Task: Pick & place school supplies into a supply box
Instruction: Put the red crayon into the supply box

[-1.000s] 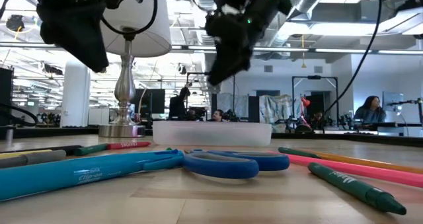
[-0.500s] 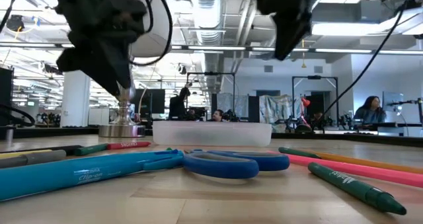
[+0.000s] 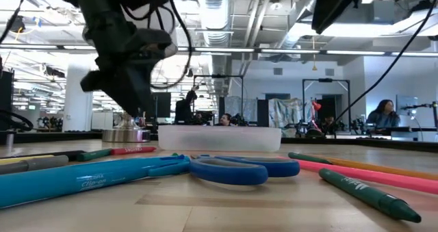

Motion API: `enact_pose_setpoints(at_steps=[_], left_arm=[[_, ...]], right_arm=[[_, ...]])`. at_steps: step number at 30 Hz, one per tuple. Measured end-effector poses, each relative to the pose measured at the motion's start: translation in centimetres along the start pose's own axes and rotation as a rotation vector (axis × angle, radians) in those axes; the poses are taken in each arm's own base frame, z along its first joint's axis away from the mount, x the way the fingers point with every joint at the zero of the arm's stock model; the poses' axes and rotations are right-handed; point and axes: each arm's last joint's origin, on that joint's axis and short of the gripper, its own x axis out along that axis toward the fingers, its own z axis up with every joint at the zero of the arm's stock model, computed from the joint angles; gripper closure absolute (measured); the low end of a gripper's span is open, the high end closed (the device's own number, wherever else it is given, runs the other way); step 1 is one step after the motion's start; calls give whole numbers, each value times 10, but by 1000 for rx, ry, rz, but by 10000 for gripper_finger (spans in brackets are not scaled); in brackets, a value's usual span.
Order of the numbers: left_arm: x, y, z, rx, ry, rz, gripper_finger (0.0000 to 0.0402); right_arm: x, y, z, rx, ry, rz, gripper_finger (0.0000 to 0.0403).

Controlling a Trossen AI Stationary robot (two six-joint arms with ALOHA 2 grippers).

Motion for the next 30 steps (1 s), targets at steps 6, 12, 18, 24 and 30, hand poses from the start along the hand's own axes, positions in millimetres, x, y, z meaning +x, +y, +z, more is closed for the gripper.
enact_pose_setpoints(at_steps=[6, 12, 18, 24, 30], left_arm=[[14, -3, -1, 70, 13, 15, 255], [29, -9, -7, 126, 41, 6, 255], [35, -7, -12, 145, 69, 40, 255], [36, -7, -12, 167, 63, 50, 255], [56, -6, -19, 205, 124, 78, 255]], right_arm=[[2, 3, -2, 14, 14, -25, 296], [7, 6, -4, 10, 49, -48, 296], [7, 7, -3, 17, 39, -39, 296], [8, 7, -3, 13, 39, -40, 296], [8, 6, -2, 17, 36, -45, 296]])
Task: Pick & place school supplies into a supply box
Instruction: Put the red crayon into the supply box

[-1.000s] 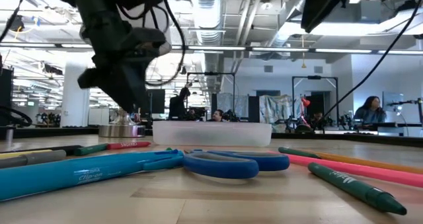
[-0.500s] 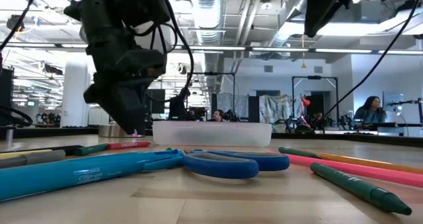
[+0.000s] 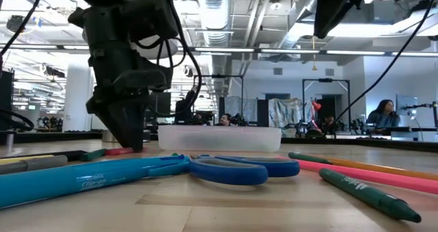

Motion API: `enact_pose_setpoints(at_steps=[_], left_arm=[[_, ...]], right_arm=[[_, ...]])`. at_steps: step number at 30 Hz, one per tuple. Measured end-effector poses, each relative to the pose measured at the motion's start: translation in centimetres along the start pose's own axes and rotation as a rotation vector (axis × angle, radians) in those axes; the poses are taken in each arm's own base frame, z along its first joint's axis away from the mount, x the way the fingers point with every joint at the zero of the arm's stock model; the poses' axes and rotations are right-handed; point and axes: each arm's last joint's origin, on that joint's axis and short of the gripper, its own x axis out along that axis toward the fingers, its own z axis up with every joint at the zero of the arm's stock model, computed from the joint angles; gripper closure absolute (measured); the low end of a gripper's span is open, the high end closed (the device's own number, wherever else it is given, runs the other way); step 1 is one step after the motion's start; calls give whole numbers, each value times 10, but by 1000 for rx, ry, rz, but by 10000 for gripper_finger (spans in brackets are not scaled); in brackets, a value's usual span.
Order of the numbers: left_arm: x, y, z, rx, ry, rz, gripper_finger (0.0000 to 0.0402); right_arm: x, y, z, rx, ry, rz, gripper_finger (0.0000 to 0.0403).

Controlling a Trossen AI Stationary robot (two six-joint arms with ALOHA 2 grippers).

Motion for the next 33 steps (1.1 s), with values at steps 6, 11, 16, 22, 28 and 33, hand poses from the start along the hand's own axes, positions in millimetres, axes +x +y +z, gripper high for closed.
enact_pose_setpoints(at_steps=[6, 11, 16, 22, 28, 33], left_arm=[[3, -2, -4, 9, 12, 40, 255], [-2, -3, -3, 18, 64, 81, 255], [-8, -5, 2, 5, 110, 80, 255], [-13, -4, 4, -67, 215, 65, 255], [-14, 0, 1, -98, 268, 93, 255], [-14, -1, 2, -126, 263, 95, 255]], right_arm=[[0, 0, -1, -4, 5, -4, 296], [1, -1, 0, -7, 6, -6, 296], [2, -3, 2, -5, 5, -9, 296], [3, -5, 4, -2, 4, -13, 296], [3, -5, 4, -20, 3, -13, 296], [3, -5, 5, -22, -3, -12, 296]])
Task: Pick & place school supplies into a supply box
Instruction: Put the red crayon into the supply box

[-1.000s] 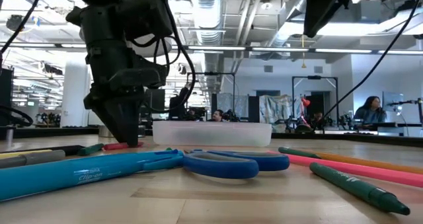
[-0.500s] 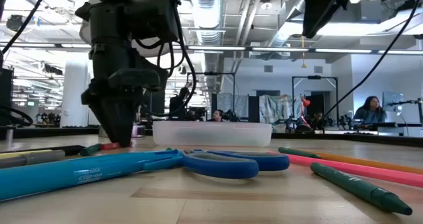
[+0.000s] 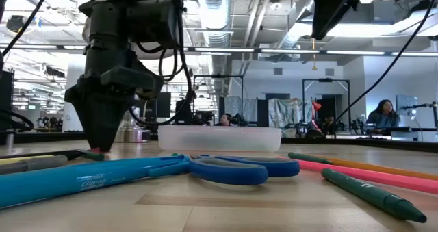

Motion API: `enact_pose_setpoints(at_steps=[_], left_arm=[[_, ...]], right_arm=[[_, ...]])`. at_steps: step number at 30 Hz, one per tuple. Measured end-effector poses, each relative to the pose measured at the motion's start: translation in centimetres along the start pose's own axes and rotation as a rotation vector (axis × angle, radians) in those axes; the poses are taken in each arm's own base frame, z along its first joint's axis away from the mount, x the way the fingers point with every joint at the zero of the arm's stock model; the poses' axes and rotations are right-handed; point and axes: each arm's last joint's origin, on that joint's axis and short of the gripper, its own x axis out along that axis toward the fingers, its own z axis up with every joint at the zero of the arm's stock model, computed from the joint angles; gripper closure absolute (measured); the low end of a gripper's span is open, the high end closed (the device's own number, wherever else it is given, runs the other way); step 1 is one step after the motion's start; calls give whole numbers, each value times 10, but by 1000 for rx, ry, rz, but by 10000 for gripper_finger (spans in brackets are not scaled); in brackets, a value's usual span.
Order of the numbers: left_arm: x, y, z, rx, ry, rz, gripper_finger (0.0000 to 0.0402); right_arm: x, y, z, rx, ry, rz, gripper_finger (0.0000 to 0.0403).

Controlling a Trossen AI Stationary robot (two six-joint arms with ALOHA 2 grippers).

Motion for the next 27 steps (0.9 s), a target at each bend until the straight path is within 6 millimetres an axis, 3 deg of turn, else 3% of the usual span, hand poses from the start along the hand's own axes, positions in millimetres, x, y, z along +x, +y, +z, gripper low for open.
enact_pose_setpoints(at_steps=[16, 27], left_arm=[[4, 2, -2, 0, 12, -12, 261], [5, 2, -1, 40, -5, -5, 345]], right_arm=[[0, 0, 0, 1, -8, -3, 296], [0, 0, 1, 2, -22, -15, 296]])
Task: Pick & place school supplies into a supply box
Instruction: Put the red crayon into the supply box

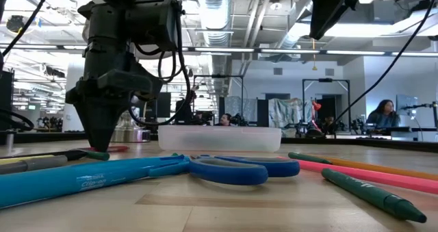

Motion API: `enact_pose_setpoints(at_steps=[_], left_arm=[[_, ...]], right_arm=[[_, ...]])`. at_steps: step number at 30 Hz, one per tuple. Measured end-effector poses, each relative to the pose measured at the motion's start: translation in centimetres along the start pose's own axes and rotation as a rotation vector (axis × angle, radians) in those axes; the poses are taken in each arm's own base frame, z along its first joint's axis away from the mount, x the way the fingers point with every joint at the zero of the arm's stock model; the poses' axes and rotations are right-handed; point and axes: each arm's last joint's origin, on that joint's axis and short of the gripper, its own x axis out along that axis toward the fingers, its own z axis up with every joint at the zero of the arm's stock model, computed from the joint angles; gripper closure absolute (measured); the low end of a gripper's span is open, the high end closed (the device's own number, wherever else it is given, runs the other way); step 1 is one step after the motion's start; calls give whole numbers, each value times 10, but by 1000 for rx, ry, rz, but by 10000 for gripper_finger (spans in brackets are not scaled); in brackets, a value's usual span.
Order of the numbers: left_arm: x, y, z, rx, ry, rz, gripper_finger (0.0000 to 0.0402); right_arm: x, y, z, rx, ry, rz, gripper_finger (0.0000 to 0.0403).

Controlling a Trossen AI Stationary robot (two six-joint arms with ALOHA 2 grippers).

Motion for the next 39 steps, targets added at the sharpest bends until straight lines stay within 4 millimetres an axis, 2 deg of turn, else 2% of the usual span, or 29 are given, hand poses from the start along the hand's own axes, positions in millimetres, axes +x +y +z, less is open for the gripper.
enact_pose_setpoints(at_steps=[8, 12, 23, 33, 39], left_arm=[[0, 0, 0, 196, -28, 27, 367], [0, 1, 1, 353, -37, 52, 366], [0, 0, 3, 624, -65, 51, 365], [0, -1, 4, 816, -79, 56, 365], [0, -2, 4, 871, -81, 57, 366]], right_arm=[[0, 0, 0, 0, -1, -2, 296], [0, 0, 0, 0, -2, -2, 296], [0, 0, 1, 6, -7, 2, 296], [0, 2, 3, 20, -26, 21, 296], [0, 2, 3, 20, -26, 21, 296]])
